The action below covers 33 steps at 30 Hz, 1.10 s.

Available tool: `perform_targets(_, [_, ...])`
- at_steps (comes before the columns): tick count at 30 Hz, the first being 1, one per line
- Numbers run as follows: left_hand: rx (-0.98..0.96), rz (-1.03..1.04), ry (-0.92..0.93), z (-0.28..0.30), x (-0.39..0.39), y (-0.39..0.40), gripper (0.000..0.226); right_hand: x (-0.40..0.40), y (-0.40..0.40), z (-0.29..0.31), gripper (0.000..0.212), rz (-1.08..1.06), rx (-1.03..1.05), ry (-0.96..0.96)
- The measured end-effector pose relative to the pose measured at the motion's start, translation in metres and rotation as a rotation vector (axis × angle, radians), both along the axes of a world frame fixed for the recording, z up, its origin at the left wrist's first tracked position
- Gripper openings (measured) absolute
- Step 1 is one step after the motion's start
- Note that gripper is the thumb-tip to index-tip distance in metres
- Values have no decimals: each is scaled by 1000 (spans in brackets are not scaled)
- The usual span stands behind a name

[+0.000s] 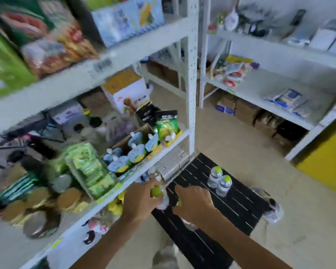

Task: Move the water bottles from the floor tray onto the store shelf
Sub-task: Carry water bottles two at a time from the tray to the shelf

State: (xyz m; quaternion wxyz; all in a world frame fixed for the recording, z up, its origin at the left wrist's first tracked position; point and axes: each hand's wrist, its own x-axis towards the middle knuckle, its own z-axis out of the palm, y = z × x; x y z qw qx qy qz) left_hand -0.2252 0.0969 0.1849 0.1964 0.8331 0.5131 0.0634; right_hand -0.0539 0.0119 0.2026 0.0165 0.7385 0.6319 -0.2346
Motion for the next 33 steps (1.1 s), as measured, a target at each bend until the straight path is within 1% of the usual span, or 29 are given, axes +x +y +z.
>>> perform_targets(2, [29,78,-119,64,-35,-14,24,-20,-8,65,48,88,104,-16])
perform_targets(4, [73,141,-202,128,-73,-24,22,-44,-12,132,48,177,209,-51])
perform_targets(6, [140,201,-248,188,-113,-34,26,-71,-15,196,39,251,300,-79])
perform_targets(9, [268,224,-278,277,-172,-49,24,-118,-19,281,28,353,436,-77])
perform_targets(10, [316,223,-271,306,-191,-55,24,-134,-20,306,30,379,473,-70])
perform_targets(12, [375,214,-320,359,-233,-64,24,-165,-18,350,35,408,518,-15])
perform_targets(15, [352,190,-508,422,-298,-72,22,-215,-11,404,33,427,638,168])
perform_targets(16, [346,187,-534,440,-319,-71,21,-233,-10,419,34,431,696,230])
perform_targets(18, [386,192,-508,472,-354,-70,17,-271,-5,445,36,443,812,332])
perform_targets(20, [438,197,-464,501,-382,-66,14,-307,0,468,42,443,884,426])
perform_targets(22, [477,214,-416,523,-404,-62,11,-336,6,487,47,416,914,483])
perform_targets(24, [482,218,-402,538,-422,-56,14,-358,13,500,41,389,909,528])
perform_targets(26, [482,254,-401,549,-441,-49,17,-378,22,510,30,376,894,531])
perform_targets(29, [494,349,-385,559,-474,-34,18,-408,46,522,27,409,890,462])
perform_targets(31, [536,408,-381,559,-493,-23,22,-430,69,526,35,419,895,432])
perform_targets(33, [574,458,-347,554,-506,-11,29,-450,91,525,50,406,891,423])
